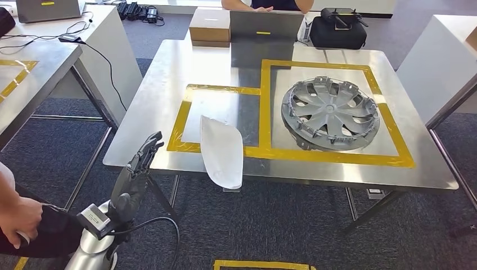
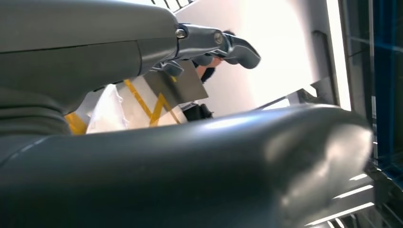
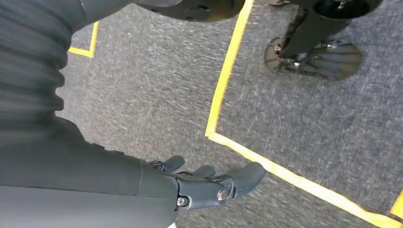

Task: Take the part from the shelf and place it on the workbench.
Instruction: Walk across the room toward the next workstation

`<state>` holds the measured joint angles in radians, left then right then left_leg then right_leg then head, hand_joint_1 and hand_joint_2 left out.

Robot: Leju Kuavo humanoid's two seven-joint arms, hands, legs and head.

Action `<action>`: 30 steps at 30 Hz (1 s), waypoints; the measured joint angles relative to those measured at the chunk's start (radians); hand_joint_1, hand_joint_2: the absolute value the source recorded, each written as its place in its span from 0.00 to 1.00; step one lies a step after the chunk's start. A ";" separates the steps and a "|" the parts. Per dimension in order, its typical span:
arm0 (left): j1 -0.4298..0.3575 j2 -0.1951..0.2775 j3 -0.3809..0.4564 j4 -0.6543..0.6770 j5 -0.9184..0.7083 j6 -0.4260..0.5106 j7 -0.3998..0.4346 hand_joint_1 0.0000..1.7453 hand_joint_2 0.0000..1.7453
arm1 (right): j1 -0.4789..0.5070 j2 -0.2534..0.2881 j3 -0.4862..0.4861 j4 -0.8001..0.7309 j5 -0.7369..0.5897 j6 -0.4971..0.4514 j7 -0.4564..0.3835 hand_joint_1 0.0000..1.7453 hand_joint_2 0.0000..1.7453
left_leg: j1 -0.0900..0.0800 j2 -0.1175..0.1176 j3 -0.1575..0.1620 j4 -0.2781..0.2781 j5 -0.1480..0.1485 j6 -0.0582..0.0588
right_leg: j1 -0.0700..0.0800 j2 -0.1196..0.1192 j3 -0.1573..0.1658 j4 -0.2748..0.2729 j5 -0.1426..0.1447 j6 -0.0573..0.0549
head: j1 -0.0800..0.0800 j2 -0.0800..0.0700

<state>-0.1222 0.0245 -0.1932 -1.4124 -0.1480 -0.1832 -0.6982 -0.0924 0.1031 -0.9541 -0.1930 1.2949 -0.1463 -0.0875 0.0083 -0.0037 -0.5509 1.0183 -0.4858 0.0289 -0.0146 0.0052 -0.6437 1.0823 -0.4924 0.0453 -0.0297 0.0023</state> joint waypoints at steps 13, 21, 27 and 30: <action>-0.001 -0.007 0.008 -0.001 -0.016 -0.014 -0.003 0.00 0.00 | -0.013 0.000 0.000 0.000 0.000 -0.019 0.012 0.00 0.00 | -0.003 0.004 -0.094 0.008 0.087 -0.032 | 0.014 -0.002 0.148 -0.080 -0.035 -0.041 | 0.021 0.000; 0.017 -0.007 0.017 -0.005 -0.021 -0.033 -0.004 0.00 0.00 | -0.012 0.000 0.000 0.000 0.005 -0.015 0.026 0.00 0.00 | 0.007 0.002 -0.113 0.259 -0.070 -0.059 | 0.005 -0.008 0.034 -0.078 0.055 -0.054 | -0.001 0.000; 0.037 -0.006 0.017 -0.022 -0.035 -0.052 -0.005 0.00 0.00 | -0.012 0.000 0.000 0.000 0.023 -0.015 0.035 0.00 0.00 | 0.000 -0.002 0.064 -0.004 -0.060 -0.031 | 0.005 -0.006 0.000 -0.070 0.103 -0.016 | -0.003 0.000; 0.050 -0.005 0.017 -0.023 -0.063 -0.042 -0.003 0.00 0.00 | -0.008 -0.001 0.000 0.000 0.027 -0.015 0.043 0.00 0.00 | 0.001 0.004 0.038 -0.008 -0.031 -0.005 | -0.002 -0.005 -0.021 -0.032 0.053 0.001 | 0.002 0.000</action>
<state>-0.0726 0.0195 -0.1766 -1.4351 -0.2106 -0.2256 -0.7013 -0.1007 0.1024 -0.9539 -0.1932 1.3223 -0.1613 -0.0442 0.0097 -0.0001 -0.5132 1.0103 -0.5170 0.0239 -0.0163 0.0005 -0.6644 1.0503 -0.4394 0.0466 -0.0275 0.0023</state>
